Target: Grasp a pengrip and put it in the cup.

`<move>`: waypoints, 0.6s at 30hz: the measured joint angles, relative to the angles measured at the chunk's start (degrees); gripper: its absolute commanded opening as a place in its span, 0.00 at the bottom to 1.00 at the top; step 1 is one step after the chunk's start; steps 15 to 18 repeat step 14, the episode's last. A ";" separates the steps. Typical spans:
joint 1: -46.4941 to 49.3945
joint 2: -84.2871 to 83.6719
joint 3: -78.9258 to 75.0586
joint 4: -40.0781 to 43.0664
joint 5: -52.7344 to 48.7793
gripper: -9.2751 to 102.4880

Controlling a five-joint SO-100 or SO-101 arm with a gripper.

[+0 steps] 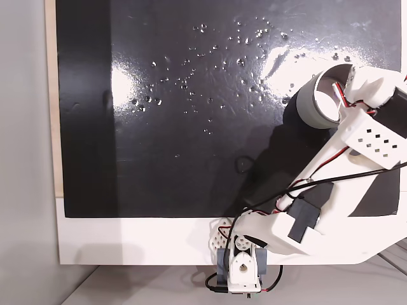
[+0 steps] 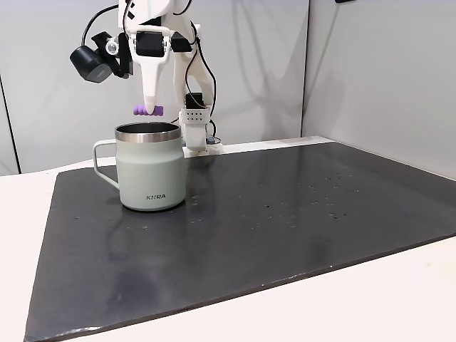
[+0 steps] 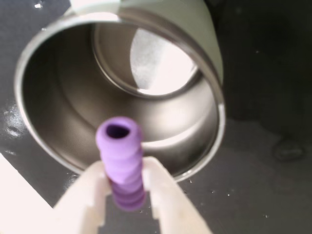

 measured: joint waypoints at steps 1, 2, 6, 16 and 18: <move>-0.09 0.00 0.00 0.00 0.00 0.17; -0.09 0.00 0.00 0.00 0.00 0.21; -0.18 0.00 0.00 0.00 0.00 0.25; -0.18 0.00 0.00 0.00 0.00 0.25; -0.18 0.00 0.00 0.00 0.00 0.25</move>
